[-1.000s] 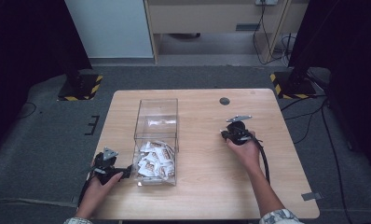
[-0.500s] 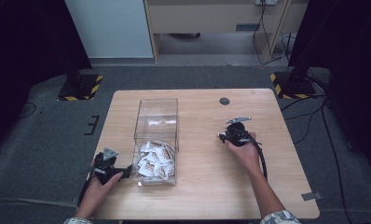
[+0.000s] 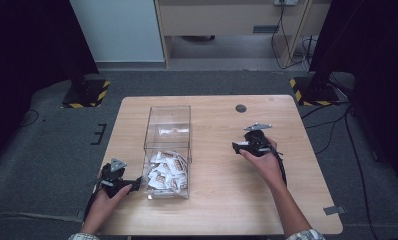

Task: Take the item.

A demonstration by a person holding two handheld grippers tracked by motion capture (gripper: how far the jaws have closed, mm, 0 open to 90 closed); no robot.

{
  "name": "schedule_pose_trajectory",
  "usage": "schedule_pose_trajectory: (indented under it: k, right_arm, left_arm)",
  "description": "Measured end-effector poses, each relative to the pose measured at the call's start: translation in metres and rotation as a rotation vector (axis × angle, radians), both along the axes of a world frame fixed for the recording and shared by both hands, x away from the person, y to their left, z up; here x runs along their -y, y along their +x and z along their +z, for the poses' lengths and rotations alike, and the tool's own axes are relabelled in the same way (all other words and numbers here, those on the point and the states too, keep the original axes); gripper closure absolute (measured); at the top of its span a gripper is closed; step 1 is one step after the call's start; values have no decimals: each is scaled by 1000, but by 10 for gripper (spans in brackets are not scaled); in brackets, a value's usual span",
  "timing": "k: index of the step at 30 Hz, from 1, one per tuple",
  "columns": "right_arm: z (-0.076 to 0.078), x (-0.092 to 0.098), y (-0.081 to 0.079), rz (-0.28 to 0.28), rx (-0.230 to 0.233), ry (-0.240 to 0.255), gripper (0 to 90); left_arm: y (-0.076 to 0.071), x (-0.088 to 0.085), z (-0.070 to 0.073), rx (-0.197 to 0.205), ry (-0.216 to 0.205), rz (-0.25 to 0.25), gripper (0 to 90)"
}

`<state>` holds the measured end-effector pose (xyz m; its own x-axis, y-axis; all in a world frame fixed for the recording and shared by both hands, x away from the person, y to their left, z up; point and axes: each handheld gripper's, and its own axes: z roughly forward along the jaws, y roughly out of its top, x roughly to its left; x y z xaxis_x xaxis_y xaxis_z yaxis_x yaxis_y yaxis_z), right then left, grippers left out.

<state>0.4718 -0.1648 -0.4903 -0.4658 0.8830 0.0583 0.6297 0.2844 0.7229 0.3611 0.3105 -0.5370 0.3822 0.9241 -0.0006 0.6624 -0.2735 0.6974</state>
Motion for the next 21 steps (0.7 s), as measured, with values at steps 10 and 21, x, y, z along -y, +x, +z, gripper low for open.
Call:
schedule_pose_trajectory:
  k: [10,21]
  right_arm:
    - [12,-1,-3,3,34,22,117]
    - [30,3,-11,5,86,52,94]
  left_arm:
    - [0,0,0,0,1,-1,0]
    - [0,0,0,0,1,-1,0]
